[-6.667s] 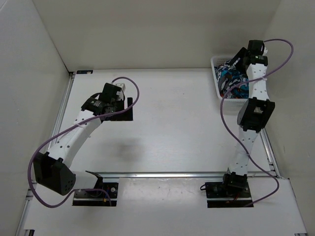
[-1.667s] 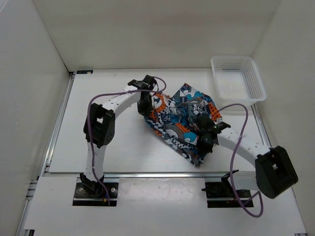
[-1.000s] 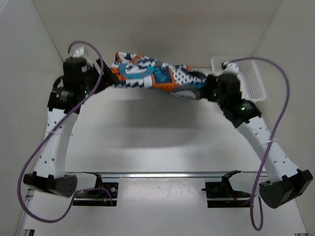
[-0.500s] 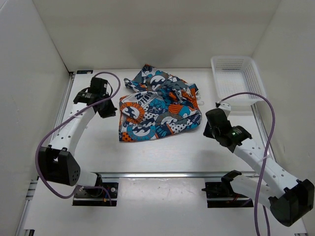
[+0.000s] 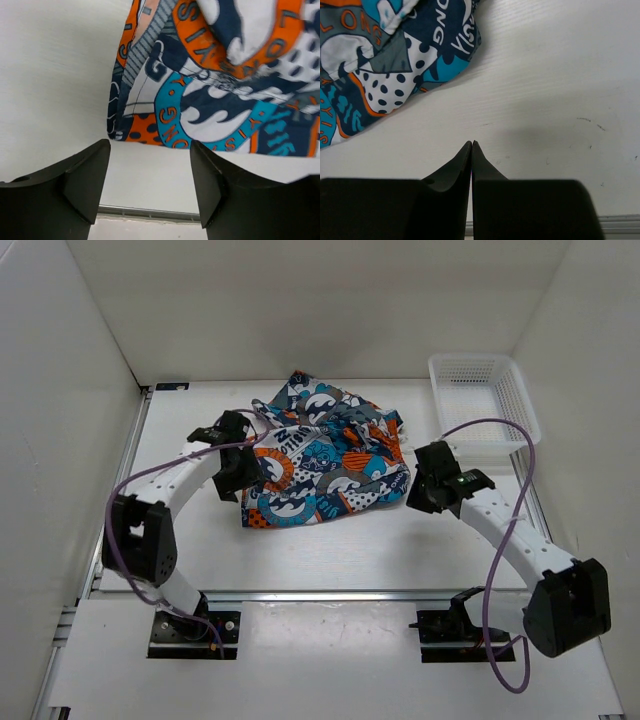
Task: Fold and stack the shorts
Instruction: Flatten the shorts out
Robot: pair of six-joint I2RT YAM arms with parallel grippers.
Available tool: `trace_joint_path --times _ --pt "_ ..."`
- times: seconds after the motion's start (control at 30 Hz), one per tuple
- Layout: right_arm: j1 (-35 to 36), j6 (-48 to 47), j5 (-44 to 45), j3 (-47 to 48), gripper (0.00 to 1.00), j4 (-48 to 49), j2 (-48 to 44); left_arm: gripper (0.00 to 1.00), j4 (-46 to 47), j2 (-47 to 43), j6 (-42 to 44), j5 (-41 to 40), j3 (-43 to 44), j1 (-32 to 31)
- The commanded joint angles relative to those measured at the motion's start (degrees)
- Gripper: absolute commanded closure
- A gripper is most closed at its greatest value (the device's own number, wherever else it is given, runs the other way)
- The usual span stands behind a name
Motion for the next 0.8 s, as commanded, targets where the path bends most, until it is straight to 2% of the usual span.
trace_joint_path --times 0.0,0.2,0.3,0.4,0.5,0.7,0.73,0.77 --pt "-1.37 -0.30 -6.54 2.04 0.96 1.44 2.02 0.24 1.51 6.01 -0.15 -0.27 1.83 -0.43" --pt "-1.90 -0.83 -6.55 2.04 0.96 1.44 2.72 0.22 3.61 15.25 0.99 -0.19 2.36 -0.96" --pt "-2.42 -1.35 -6.55 2.04 0.96 0.92 2.11 0.40 5.28 16.50 1.70 -0.35 3.59 -0.96" --pt "-2.42 -1.35 -6.55 2.04 0.96 0.91 1.50 0.67 5.29 15.98 1.70 -1.50 4.65 -0.96" --pt "-2.42 -1.35 -6.55 1.51 0.95 0.39 1.49 0.90 5.29 14.49 1.70 -2.12 5.17 -0.96" --pt "-2.95 -1.88 -6.55 1.51 0.94 0.39 1.49 0.89 4.67 15.00 2.22 -2.12 8.06 -0.96" --pt "-2.95 -1.88 -6.55 2.04 0.94 0.39 1.49 0.83 4.67 15.01 2.83 -2.12 8.07 -0.96" --pt "-2.95 -2.40 -6.55 2.04 0.94 -0.22 1.49 0.52 4.67 15.62 2.84 -2.12 8.94 -0.96"
